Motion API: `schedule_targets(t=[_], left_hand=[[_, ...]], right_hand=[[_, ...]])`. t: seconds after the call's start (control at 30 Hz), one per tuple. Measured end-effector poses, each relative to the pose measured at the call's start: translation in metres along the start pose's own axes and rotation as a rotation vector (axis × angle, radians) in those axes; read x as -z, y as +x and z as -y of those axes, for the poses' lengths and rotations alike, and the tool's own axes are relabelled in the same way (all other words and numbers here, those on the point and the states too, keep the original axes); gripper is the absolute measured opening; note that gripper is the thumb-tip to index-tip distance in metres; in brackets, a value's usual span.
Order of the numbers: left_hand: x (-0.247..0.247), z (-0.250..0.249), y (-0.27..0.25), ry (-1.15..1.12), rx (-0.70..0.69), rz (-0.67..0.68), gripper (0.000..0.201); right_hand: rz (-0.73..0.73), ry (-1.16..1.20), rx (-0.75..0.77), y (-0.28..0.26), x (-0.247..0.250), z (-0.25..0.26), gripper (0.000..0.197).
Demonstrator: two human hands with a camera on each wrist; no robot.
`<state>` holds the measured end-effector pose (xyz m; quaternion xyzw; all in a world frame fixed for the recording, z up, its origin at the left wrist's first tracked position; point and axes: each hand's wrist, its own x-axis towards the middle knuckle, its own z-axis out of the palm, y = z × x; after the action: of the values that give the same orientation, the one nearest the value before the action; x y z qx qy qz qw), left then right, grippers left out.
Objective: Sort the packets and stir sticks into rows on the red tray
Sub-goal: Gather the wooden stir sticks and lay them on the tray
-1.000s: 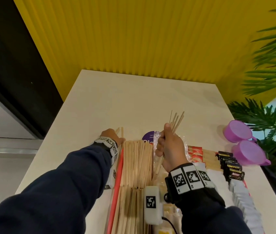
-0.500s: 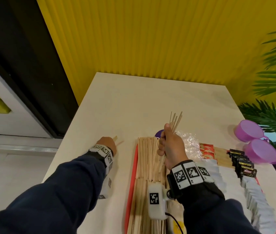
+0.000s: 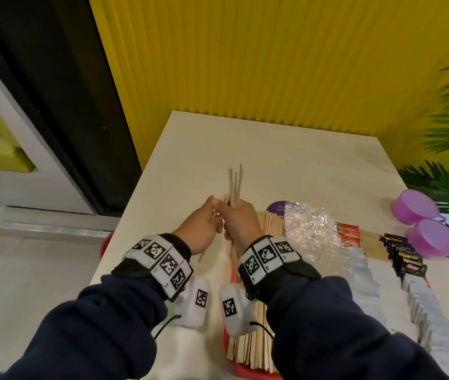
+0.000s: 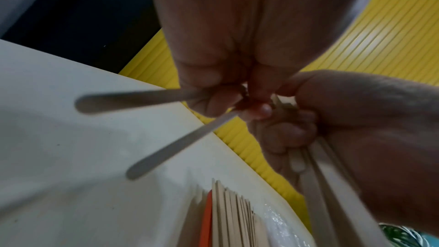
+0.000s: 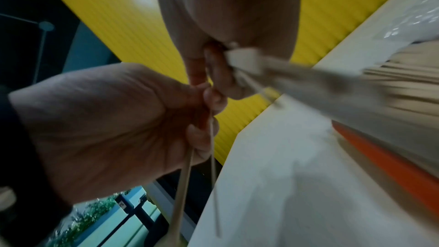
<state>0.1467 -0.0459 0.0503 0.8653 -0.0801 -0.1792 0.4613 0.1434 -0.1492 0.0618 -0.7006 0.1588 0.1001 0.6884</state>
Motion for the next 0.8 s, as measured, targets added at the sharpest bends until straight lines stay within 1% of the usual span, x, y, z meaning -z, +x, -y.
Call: schedule_targets(t=[0.1, 0.13, 0.2, 0.27, 0.33, 0.47, 0.57, 0.63, 0.67, 0.73, 0.8], left_hand=[[0.004, 0.010, 0.000, -0.067, 0.086, -0.002, 0.065], [0.006, 0.015, 0.001, -0.121, 0.091, 0.007, 0.070], [0.009, 0.023, -0.001, -0.210, 0.104, 0.040, 0.072], [0.013, 0.027, -0.007, -0.251, 0.133, 0.096, 0.068], [0.014, 0.030, -0.013, -0.237, 0.143, 0.123, 0.061], [0.012, 0.033, -0.015, -0.140, 0.155, 0.087, 0.044], [0.009, 0.033, -0.009, -0.130, 0.140, 0.059, 0.022], [0.009, 0.035, -0.005, -0.122, 0.174, 0.012, 0.015], [0.008, 0.037, -0.004, -0.105, 0.188, 0.000, 0.013], [0.004, 0.045, 0.002, -0.097, 0.198, 0.008, 0.017], [0.000, 0.050, 0.005, -0.093, 0.201, 0.026, 0.022]], right_hand=[[-0.005, -0.089, 0.053, 0.004, -0.013, 0.001, 0.026], [-0.010, -0.140, 0.090, 0.006, -0.016, 0.001, 0.027], [-0.003, -0.229, 0.170, 0.008, -0.022, 0.002, 0.029], [0.022, -0.247, 0.227, 0.008, -0.027, 0.003, 0.032], [0.041, -0.252, 0.266, 0.007, -0.030, 0.002, 0.034], [0.116, -0.211, 0.322, 0.006, -0.041, -0.005, 0.040], [0.174, -0.159, 0.287, 0.006, -0.046, -0.011, 0.039], [0.198, -0.115, 0.247, 0.007, -0.045, -0.015, 0.036], [0.205, -0.093, 0.232, 0.008, -0.044, -0.018, 0.032], [0.211, -0.093, 0.223, 0.009, -0.041, -0.023, 0.027], [0.206, -0.121, 0.215, 0.009, -0.038, -0.028, 0.029]])
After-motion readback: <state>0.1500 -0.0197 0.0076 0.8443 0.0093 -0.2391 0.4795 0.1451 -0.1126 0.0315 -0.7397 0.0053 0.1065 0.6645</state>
